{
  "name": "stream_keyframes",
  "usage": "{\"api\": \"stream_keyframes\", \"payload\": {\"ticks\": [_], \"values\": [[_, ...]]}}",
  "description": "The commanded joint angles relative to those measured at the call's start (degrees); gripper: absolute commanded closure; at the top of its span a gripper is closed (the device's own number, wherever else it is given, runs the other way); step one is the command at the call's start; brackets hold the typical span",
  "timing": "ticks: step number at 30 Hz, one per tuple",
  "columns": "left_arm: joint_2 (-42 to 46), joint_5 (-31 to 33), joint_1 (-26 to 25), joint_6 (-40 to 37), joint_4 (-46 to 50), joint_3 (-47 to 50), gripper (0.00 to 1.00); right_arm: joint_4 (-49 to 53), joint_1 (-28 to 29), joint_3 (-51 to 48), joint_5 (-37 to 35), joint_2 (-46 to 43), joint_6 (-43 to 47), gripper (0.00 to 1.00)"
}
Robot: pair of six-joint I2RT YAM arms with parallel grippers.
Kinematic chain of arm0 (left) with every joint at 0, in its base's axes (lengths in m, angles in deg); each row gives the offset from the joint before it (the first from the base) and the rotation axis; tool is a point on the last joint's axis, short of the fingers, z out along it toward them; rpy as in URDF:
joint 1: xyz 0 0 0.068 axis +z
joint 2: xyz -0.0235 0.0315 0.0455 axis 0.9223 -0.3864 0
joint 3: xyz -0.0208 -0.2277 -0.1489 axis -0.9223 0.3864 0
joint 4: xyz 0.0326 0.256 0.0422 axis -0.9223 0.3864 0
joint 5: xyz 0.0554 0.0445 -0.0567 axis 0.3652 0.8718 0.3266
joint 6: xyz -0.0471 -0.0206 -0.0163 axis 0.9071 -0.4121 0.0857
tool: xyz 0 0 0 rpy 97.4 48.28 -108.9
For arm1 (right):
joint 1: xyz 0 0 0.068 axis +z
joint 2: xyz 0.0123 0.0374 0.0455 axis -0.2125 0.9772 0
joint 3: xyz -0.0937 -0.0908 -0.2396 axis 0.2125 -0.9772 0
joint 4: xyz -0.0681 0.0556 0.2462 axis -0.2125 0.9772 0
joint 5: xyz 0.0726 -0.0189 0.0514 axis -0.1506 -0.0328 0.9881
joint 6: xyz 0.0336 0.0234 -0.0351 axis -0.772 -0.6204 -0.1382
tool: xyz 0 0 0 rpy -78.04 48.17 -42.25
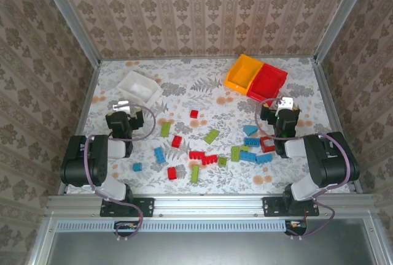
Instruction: Sort the legos into containers by color
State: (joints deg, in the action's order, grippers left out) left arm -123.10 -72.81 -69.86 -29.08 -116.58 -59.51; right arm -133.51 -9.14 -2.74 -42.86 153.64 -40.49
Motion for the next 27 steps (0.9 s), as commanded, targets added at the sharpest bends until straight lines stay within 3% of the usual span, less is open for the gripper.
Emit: {"api": "stream_keyframes", "payload": {"ticks": [1, 24, 27], "values": [[0.74, 0.67, -0.22, -0.96, -2.07, -0.8, 0.0, 0.37, -0.41, 0.41, 0.93, -0.66, -0.99, 0.0], [0.62, 0.8, -0.21, -0.87, -1.9, -0.86, 0.0, 0.39, -0.37, 0.5, 0.83, -0.59, -0.99, 0.0], [4.09, 2.71, -2.15, -3.01, -0.74, -0.36, 0.0, 2.88, -0.04, 0.49, 1.91, -4.2, 0.01, 0.0]]}}
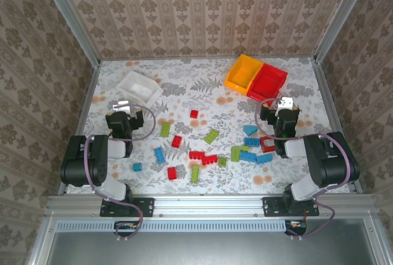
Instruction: Sort the legos into containers by color
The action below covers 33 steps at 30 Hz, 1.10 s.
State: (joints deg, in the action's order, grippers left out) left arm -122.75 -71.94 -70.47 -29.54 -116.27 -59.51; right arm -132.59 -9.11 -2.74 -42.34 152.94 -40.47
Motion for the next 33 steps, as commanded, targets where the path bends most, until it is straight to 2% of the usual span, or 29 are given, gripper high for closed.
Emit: {"api": "stream_keyframes", "payload": {"ticks": [1, 2, 3, 4, 5, 6, 7, 8, 9, 10, 11, 12, 13, 14, 18, 20, 24, 26, 30, 33], "values": [[6.87, 5.44, -3.95, -5.15, 0.96, -0.99, 0.0, 5.68, 2.25, 1.65, -3.48, -6.51, 1.37, 0.0], [10.42, 9.41, -6.69, -6.74, 5.78, -2.2, 0.0, 11.57, 4.16, 4.02, -7.61, -10.8, 2.41, 0.0], [14.8, 11.67, -8.64, -6.09, 12.18, -4.23, 0.0, 19.83, 4.83, 7.57, -8.76, -15.04, 1.02, 0.0], [19.15, 12.25, -9.18, -1.96, 18.39, -6.48, 0.0, 26.7, 4.83, 11.47, -8.44, -18.62, -2.59, 0.0], [22.71, 12.63, -9.67, 1.67, 24.46, -8.94, 0.0, 32.76, 4.84, 15.39, -9.04, -21.33, -8.25, 0.0], [25.9, 14.92, -10.86, 6.05, 30.96, -12.18, 0.0, 42.92, 4.47, 21.06, -8.17, -23.46, -16.75, 0.0], [27.94, 18.1, -12.12, 10.86, 37.69, -15.79, 0.0, 52.27, 2.82, 26.8, 0.38, -24.73, -21.54, 0.0], [29.02, 20.77, -12.7, 20.28, 46.63, -19.97, 0.0, 57.54, 1.46, 30.17, 9.61, -25.44, -23.63, 0.0], [29.4, 20.86, -12.36, 34.27, 63.78, -26.59, 0.0, 59.61, 1.19, 30.87, 13.37, -26.2, -28.8, 0.0], [29.09, 17.68, -11.16, 45.12, 79.5, -31.94, 0.0, 57.5, -0.14, 29.05, 16.46, -26.61, -33.67, 0.0], [28.61, 16.04, -10.29, 48.9, 84.62, -33.82, 0.0, 55.46, -1.74, 27.73, 20.41, -26.61, -37.6, 0.0], [28.04, 8.45, -8.14, 48.24, 82.85, -33.4, 0.0, 56.22, -2.41, 27.94, 22.01, -26.08, -40.09, 0.0], [27.03, 1.18, -5.23, 48.81, 81.68, -33.22, 0.0, 60.95, -1.44, 30.41, 19.96, -25.22, -40.29, 0.0], [25.67, -1.31, -4.07, 50.36, 83.36, -34.1, 0.0, 67.14, -0.05, 33.37, 16.37, -24.13, -39.52, 0.0], [15.79, -5.51, -2.07, 49.72, 93.82, -42.82, 0.03, 82.87, 3.02, 46.3, 12.1, -16.36, -33.74, 0.01], [11.57, -6.58, -1.32, 47.49, 96.23, -46.89, 0.06, 88.14, 3.16, 49.74, 12.04, -13.0, -33.38, 0.06], [3.23, -13.77, 2.56, 46.12, 95.67, -51.78, 0.17, 88.72, 4.16, 51.3, 14.18, -9.65, -33.17, 0.12], [-0.69, -15.6, 3.69, 46.05, 94.78, -54.02, 0.19, 88.79, 4.87, 52.4, 15.09, -8.5, -32.22, 0.15], [-8.0, -17.78, 4.6, 45.34, 91.27, -58.67, 0.21, 88.63, 5.81, 55.13, 17.48, -4.0, -30.15, 0.14], [-14.33, -20.43, 5.0, 44.89, 90.19, -63.08, 0.26, 88.24, 5.76, 56.32, 19.56, -1.56, -29.96, 0.13]]}}
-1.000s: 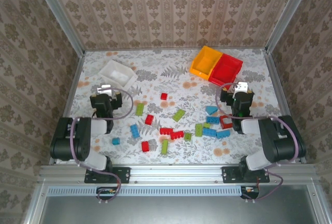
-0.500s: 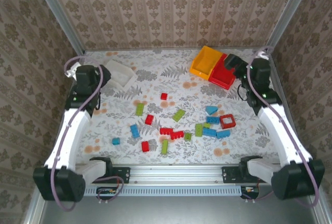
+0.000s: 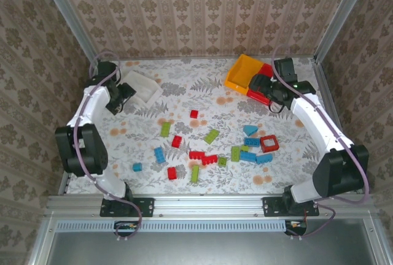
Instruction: Sort the legos into containers by color
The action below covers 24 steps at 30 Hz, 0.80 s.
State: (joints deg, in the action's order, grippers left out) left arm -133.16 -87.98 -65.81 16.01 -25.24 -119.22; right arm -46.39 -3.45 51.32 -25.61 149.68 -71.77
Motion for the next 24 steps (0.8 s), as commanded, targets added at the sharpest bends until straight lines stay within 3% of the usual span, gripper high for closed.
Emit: {"api": "stream_keyframes", "payload": {"ticks": [1, 7, 14, 24], "values": [[-6.22, -4.9, 0.31, -0.82, -0.51, -5.07, 0.29, 2.19, 0.15, 2.72, 2.95, 2.5, 1.37, 0.12], [-15.02, -4.32, 0.3, -2.44, 2.51, -13.27, 0.38, 1.84, -0.01, 5.14, 3.85, 6.45, 2.24, 0.12], [-19.27, -3.12, 0.23, -4.29, 3.29, -15.93, 0.5, 1.22, -0.55, 7.42, 2.85, 11.2, 2.81, 0.13], [-21.76, -2.46, -1.79, -11.19, 4.1, -17.43, 0.8, -1.53, -3.53, 14.82, -1.81, 22.96, 3.43, 0.14]]}}
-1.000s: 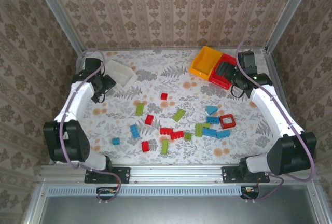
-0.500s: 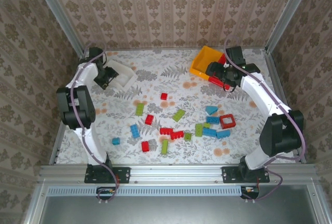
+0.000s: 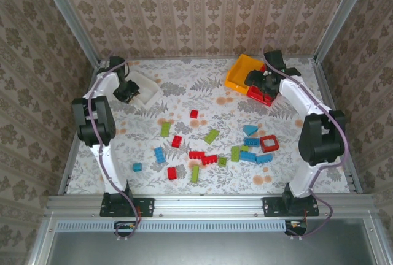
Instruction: Sort the legos into containers by color
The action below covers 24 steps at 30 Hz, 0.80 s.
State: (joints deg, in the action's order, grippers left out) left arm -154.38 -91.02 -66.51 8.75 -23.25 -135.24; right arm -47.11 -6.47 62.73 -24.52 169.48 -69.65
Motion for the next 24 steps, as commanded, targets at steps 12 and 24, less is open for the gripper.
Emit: {"api": "stream_keyframes", "payload": {"ticks": [12, 24], "values": [[-0.66, 2.72, -9.31, -11.93, 5.13, -3.75, 0.97, 4.81, -2.01, 21.41, -4.32, 20.28, 3.02, 0.25], [-5.93, 0.86, -16.76, -12.55, 5.01, -10.86, 0.99, 9.88, -1.85, 29.04, -3.03, 27.72, 6.92, 0.63]]}}
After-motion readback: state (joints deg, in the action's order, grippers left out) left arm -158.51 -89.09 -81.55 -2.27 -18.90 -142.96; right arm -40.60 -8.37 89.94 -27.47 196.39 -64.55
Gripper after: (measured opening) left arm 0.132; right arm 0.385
